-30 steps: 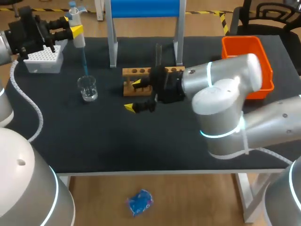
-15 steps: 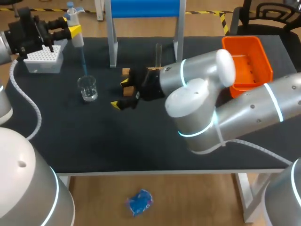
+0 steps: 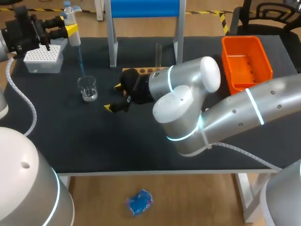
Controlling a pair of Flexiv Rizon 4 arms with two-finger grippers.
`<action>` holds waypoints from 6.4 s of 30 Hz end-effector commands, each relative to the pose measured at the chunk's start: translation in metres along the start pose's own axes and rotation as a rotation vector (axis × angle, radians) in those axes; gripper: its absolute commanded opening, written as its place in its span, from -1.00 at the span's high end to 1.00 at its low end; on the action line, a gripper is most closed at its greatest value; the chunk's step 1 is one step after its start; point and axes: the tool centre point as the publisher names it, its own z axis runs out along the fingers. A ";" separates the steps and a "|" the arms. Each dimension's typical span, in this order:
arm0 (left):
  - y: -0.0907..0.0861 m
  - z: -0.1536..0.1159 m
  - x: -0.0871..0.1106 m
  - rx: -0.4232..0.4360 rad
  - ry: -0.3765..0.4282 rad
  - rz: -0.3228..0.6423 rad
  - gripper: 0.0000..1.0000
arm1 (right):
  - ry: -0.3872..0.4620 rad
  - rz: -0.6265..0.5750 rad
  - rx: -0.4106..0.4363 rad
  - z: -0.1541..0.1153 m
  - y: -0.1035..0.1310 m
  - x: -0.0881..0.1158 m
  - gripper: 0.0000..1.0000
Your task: Invert the test tube, pick up the pipette, mount the tip to pipette, aspirate from beaker and dispense into the tube, eject the tip, return the pipette, and cap with the stopper.
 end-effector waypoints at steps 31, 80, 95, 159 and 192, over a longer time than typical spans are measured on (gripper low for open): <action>0.031 0.008 -0.006 -0.011 0.002 -0.043 1.00 | -0.037 0.018 -0.040 0.054 -0.010 0.000 -1.00; 0.100 0.013 -0.012 -0.024 -0.038 -0.167 1.00 | -0.037 0.018 -0.040 0.054 -0.010 0.000 -1.00; 0.100 0.012 -0.012 -0.022 -0.051 -0.173 1.00 | -0.037 0.018 -0.040 0.054 -0.010 0.000 -1.00; 0.101 0.010 -0.014 -0.028 -0.056 -0.169 1.00 | -0.005 -0.067 0.018 -0.023 0.013 0.025 -1.00; 0.101 0.010 -0.014 -0.028 -0.056 -0.169 1.00 | 0.242 -0.199 -0.154 -0.115 0.118 -0.020 -1.00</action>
